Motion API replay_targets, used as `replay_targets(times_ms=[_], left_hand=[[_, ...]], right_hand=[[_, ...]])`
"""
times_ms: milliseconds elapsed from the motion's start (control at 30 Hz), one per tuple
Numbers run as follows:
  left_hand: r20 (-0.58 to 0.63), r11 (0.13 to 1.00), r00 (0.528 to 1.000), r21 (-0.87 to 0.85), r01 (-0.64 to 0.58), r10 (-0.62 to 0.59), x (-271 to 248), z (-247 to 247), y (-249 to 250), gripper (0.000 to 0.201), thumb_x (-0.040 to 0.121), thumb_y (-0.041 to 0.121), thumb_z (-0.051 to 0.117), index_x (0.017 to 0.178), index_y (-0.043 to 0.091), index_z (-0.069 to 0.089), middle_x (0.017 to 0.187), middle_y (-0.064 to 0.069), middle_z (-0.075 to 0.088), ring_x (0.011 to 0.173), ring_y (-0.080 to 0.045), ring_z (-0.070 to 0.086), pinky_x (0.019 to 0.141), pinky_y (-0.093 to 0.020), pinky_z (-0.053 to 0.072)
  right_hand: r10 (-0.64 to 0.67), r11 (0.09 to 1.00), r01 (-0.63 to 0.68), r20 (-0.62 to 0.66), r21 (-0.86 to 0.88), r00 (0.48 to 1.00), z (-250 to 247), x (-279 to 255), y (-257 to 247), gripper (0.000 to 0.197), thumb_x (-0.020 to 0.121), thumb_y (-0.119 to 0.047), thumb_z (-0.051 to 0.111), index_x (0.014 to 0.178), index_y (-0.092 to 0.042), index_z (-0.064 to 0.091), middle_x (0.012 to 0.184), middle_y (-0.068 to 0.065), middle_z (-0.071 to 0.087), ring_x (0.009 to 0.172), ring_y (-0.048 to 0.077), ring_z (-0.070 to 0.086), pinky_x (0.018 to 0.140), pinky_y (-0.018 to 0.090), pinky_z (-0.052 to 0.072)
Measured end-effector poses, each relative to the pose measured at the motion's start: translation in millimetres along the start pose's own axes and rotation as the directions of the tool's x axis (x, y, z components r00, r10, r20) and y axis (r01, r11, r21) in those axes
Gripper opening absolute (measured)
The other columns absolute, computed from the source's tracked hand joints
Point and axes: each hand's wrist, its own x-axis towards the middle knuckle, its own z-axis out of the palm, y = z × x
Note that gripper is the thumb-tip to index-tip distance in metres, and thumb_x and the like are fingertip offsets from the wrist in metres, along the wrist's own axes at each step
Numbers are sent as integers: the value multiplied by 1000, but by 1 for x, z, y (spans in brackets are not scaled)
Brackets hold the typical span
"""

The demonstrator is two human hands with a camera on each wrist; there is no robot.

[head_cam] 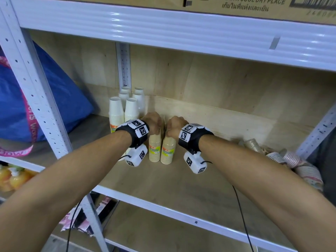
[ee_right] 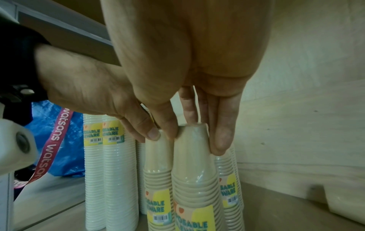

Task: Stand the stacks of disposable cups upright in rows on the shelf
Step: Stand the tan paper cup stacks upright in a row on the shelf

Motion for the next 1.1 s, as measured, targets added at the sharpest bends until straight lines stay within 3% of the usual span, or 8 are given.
replay_targets(times_ms=[233, 400, 500, 600, 733, 867, 1000, 1100], left_hand=[[-56, 999, 998, -48, 1, -4, 16, -15, 7, 35, 81, 1, 70, 116, 7, 68, 120, -8, 61, 101, -24, 61, 73, -25, 47], [-88, 995, 996, -99, -31, 22, 34, -22, 26, 38, 80, 9, 74, 115, 20, 65, 114, 1, 53, 96, -20, 56, 73, -27, 45], [-86, 988, 993, -121, -94, 84, 46, -22, 46, 37, 82, 11, 75, 116, 21, 64, 111, -1, 54, 95, -19, 56, 72, -27, 44], [-81, 979, 985, -120, -164, 155, 58, -17, 69, 35, 83, 15, 75, 116, 20, 64, 107, 2, 51, 95, -18, 55, 75, -26, 44], [-52, 959, 970, -141, -244, 239, 76, 6, 96, 35, 82, 19, 76, 115, 21, 66, 111, -2, 57, 98, -19, 57, 80, -26, 45], [-24, 941, 958, -179, -286, 287, 89, 38, 118, 37, 82, 19, 77, 117, 20, 65, 114, -1, 53, 105, -20, 57, 84, -25, 43], [13, 933, 958, -232, -275, 285, 103, 71, 132, 46, 81, 17, 76, 125, 20, 61, 129, -6, 53, 109, -21, 58, 86, -25, 45], [41, 935, 961, -246, -255, 273, 115, 93, 137, 52, 82, 16, 75, 130, 22, 57, 134, -6, 50, 118, -22, 55, 86, -25, 43]], right_hand=[[35, 999, -34, -67, 18, 997, -22, 4, 12, 35, 76, -28, 75, 101, -6, 66, 99, 8, 63, 89, 27, 63, 68, 26, 47], [80, 997, -80, -113, 11, 990, -49, 2, 37, 36, 77, -29, 73, 103, -4, 68, 103, 13, 68, 91, 30, 67, 80, 37, 56], [121, 993, -120, -127, 15, 984, -66, -6, 56, 36, 77, -30, 73, 102, -4, 67, 98, 12, 69, 84, 30, 69, 79, 37, 58], [170, 985, -172, -139, -4, 976, -78, -14, 79, 35, 78, -30, 73, 102, -4, 68, 101, 10, 68, 89, 28, 67, 83, 38, 57], [234, 970, -241, -156, -34, 960, -85, -29, 115, 39, 74, -35, 73, 103, -11, 65, 110, 7, 63, 96, 26, 61, 85, 35, 53], [299, 951, -309, -160, -35, 941, -83, -45, 149, 39, 76, -32, 72, 108, -11, 64, 111, 7, 62, 96, 25, 60, 76, 28, 49], [332, 940, -339, -127, -33, 935, -71, -63, 181, 40, 81, -28, 68, 116, -10, 58, 119, 7, 55, 103, 26, 58, 76, 27, 45], [374, 924, -380, -97, -43, 922, -54, -71, 203, 40, 80, -32, 67, 116, -18, 56, 119, 5, 54, 103, 26, 58, 82, 30, 50]])
